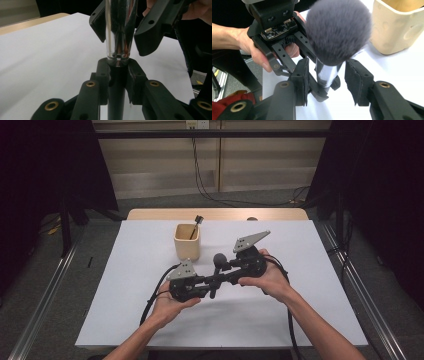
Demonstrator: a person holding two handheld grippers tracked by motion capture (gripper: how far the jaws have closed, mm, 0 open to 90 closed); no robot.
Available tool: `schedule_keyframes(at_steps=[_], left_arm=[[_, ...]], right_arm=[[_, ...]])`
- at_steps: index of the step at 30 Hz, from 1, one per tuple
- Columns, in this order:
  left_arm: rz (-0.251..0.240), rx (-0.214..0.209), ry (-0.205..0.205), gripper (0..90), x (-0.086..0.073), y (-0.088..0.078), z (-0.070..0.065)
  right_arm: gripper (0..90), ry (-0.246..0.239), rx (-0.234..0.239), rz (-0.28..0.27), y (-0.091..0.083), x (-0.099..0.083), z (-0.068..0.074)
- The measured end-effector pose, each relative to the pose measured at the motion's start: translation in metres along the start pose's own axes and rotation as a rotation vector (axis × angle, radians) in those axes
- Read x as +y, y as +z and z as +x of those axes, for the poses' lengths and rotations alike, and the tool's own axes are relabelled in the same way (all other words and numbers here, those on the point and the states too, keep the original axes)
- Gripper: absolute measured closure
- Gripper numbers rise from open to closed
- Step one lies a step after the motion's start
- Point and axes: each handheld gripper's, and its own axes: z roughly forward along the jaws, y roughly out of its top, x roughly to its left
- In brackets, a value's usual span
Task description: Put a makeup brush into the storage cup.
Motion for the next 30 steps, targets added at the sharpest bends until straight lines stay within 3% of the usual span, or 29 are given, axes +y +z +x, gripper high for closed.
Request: schedule_keyframes(at_steps=[11, 13, 18, 25, 30], left_arm=[[-0.009, 0.021, -0.010, 74.7, 0.002, -0.006, 0.002], [-0.008, 0.022, -0.012, 74.7, 0.002, -0.007, 0.002], [-0.018, 0.028, -0.009, 74.8, 0.002, -0.009, 0.003], [-0.006, 0.045, -0.012, 74.7, 0.001, -0.015, 0.004], [-0.025, 0.056, -0.019, 74.7, 0.001, -0.019, 0.006]], right_arm=[[23.6, 0.019, -0.030, -0.079, -0.001, -0.008, 0.000], [11.7, 0.035, -0.058, -0.083, -0.002, -0.009, 0.001], [7.9, 0.057, -0.056, -0.119, -0.003, -0.013, 0.000], [0.9, 0.095, -0.094, -0.133, -0.008, -0.023, -0.004], [0.9, 0.114, -0.123, -0.153, -0.013, -0.028, -0.006]])
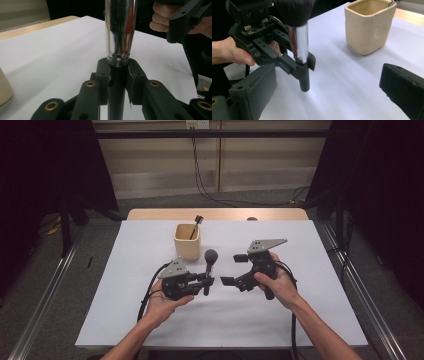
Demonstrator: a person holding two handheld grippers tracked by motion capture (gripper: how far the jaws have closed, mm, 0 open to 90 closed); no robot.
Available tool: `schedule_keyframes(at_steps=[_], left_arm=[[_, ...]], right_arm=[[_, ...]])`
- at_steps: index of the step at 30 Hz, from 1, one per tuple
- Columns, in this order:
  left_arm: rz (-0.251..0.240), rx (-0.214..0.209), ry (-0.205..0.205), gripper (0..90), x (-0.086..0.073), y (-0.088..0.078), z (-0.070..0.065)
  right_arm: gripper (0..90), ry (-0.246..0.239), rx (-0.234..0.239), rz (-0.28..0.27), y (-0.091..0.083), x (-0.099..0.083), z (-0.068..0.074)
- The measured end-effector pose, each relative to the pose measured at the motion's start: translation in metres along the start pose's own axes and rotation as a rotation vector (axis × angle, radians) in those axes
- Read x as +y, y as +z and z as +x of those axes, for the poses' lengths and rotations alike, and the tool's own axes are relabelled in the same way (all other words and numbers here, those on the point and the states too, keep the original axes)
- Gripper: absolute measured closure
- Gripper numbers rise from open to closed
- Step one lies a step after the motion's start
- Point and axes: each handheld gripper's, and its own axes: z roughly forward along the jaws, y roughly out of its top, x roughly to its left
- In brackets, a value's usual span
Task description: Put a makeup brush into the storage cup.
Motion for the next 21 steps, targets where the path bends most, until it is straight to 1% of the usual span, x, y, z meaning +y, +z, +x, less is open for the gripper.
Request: schedule_keyframes(at_steps=[1, 2, 3, 5, 7, 8, 10, 12, 14, 16, 17, 19, 20, 21], left_arm=[[-0.003, 0.001, -0.005, 74.7, 0.000, -0.001, 0.000], [-0.002, 0.003, -0.004, 74.7, 0.001, -0.002, 0.001], [-0.006, 0.002, -0.009, 74.7, 0.001, -0.003, 0.001], [-0.009, 0.007, -0.005, 74.7, 0.001, -0.005, 0.002], [-0.014, 0.011, -0.006, 74.7, 0.002, -0.007, 0.003], [-0.011, 0.013, -0.001, 74.7, 0.002, -0.008, 0.003], [-0.016, 0.017, -0.010, 74.7, 0.002, -0.009, 0.004], [-0.016, 0.025, -0.005, 74.7, 0.002, -0.011, 0.005], [-0.015, 0.020, -0.007, 74.7, 0.002, -0.012, 0.005], [-0.012, 0.019, -0.004, 74.7, 0.003, -0.013, 0.006], [-0.016, 0.023, -0.010, 74.7, 0.003, -0.013, 0.006], [-0.014, 0.031, -0.011, 74.7, 0.004, -0.015, 0.006], [-0.017, 0.027, -0.007, 74.7, 0.005, -0.016, 0.008], [-0.020, 0.031, -0.009, 74.7, 0.006, -0.016, 0.008]], right_arm=[[1.0, 0.011, -0.018, 0.002, -0.001, -0.001, 0.000], [1.1, 0.010, -0.032, 0.001, -0.001, -0.002, 0.000], [1.1, 0.007, -0.033, -0.003, -0.002, -0.004, -0.001], [1.1, 0.006, -0.024, -0.007, -0.004, -0.006, -0.002], [1.1, -0.003, -0.032, -0.014, -0.007, -0.008, -0.002], [1.1, -0.003, -0.039, -0.015, -0.008, -0.009, -0.002], [1.1, -0.005, -0.057, -0.022, -0.012, -0.010, -0.002], [1.0, 0.003, -0.068, -0.024, -0.014, -0.012, -0.002], [1.0, 0.002, -0.089, -0.023, -0.016, -0.016, -0.004], [1.3, 0.010, -0.093, -0.025, -0.018, -0.020, -0.006], [1.4, 0.006, -0.095, -0.030, -0.019, -0.022, -0.006], [1.4, 0.012, -0.106, -0.043, -0.022, -0.025, -0.005], [1.4, 0.008, -0.109, -0.051, -0.024, -0.026, -0.004], [1.3, 0.008, -0.115, -0.062, -0.026, -0.027, -0.004]])
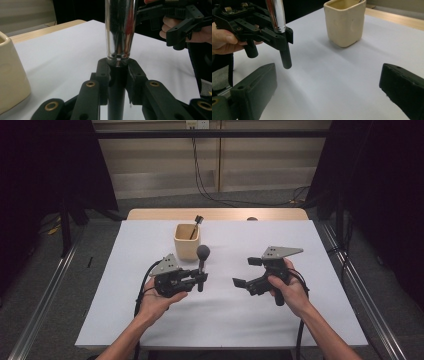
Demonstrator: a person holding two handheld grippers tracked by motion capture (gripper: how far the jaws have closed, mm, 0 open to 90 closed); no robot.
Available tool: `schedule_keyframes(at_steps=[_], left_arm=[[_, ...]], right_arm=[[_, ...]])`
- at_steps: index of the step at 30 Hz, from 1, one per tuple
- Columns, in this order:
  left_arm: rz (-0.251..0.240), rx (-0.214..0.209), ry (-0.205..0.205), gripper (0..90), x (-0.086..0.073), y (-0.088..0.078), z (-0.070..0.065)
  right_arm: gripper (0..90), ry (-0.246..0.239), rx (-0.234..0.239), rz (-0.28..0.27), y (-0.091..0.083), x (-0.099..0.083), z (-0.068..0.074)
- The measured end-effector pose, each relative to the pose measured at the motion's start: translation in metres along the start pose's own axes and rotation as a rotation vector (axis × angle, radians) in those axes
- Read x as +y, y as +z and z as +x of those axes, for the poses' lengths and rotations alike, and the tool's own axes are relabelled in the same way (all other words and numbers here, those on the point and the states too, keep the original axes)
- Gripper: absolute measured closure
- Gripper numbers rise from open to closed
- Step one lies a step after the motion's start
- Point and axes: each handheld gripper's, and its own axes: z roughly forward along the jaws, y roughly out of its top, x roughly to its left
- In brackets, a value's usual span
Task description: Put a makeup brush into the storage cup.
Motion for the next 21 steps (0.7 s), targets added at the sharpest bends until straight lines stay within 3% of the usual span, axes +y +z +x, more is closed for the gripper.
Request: schedule_keyframes(at_steps=[8, 13, 21], left_arm=[[-0.007, 0.027, 0.007, 74.8, 0.004, -0.009, 0.006], [-0.021, 0.041, -0.008, 74.8, 0.005, -0.016, 0.010], [-0.021, 0.062, -0.003, 74.8, 0.010, -0.021, 0.016]], right_arm=[[1.3, -0.015, -0.075, -0.039, -0.010, -0.009, 0.000], [1.3, -0.009, -0.110, -0.037, -0.013, -0.018, 0.001], [1.6, 0.011, -0.160, -0.077, -0.028, -0.031, -0.003]])
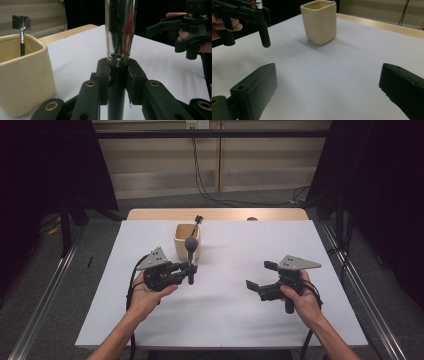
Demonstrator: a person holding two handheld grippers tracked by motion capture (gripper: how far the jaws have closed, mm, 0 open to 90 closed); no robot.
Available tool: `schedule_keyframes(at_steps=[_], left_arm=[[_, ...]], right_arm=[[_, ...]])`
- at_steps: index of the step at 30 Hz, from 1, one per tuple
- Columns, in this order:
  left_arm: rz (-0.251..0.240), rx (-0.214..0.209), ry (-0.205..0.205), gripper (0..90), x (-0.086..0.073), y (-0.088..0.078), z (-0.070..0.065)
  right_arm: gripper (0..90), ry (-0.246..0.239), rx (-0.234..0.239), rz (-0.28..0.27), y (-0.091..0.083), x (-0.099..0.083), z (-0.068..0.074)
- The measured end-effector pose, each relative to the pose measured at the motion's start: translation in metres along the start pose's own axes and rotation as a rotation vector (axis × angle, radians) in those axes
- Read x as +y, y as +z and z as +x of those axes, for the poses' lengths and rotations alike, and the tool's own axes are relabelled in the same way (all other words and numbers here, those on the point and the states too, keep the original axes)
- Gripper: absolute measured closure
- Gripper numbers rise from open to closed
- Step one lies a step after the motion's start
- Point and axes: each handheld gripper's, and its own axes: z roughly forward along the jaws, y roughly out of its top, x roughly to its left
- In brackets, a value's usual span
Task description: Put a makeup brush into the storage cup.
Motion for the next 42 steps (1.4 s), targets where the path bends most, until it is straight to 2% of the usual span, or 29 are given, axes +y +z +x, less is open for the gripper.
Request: schedule_keyframes(at_steps=[2, 8, 12, 14, 17, 21, 24, 27, 29, 32, 42], left_arm=[[0.005, 0.002, 0.014, 74.8, 0.004, -0.001, 0.002], [-0.027, 0.027, -0.001, 74.8, 0.010, -0.006, 0.007], [-0.020, 0.049, 0.008, 74.8, 0.012, -0.011, 0.011], [-0.025, 0.056, 0.013, 74.7, 0.014, -0.014, 0.015], [-0.029, 0.070, 0.006, 74.8, 0.016, -0.017, 0.018], [-0.039, 0.090, 0.001, 74.8, 0.019, -0.020, 0.025], [-0.042, 0.104, 0.004, 74.7, 0.023, -0.023, 0.030], [-0.049, 0.117, 0.002, 74.7, 0.029, -0.025, 0.033], [-0.047, 0.132, 0.014, 74.7, 0.032, -0.027, 0.036], [-0.056, 0.143, 0.014, 74.8, 0.038, -0.029, 0.039], [-0.075, 0.180, 0.001, 74.8, 0.046, -0.026, 0.053]], right_arm=[[1.6, 0.005, -0.010, -0.007, -0.004, -0.002, -0.002], [1.6, 0.021, -0.041, -0.019, -0.011, -0.012, -0.007], [1.2, 0.028, -0.070, -0.021, -0.017, -0.019, -0.009], [1.2, 0.031, -0.105, -0.037, -0.021, -0.024, -0.009], [1.0, 0.043, -0.131, -0.058, -0.029, -0.031, -0.012], [1.0, 0.057, -0.148, -0.063, -0.036, -0.036, -0.015], [1.0, 0.051, -0.166, -0.069, -0.040, -0.039, -0.017], [1.0, 0.014, -0.194, -0.082, -0.042, -0.042, -0.020], [1.1, 0.047, -0.189, -0.088, -0.044, -0.045, -0.023], [0.8, 0.035, -0.203, -0.086, -0.047, -0.048, -0.023], [0.8, 0.044, -0.221, -0.099, -0.059, -0.055, -0.026]])
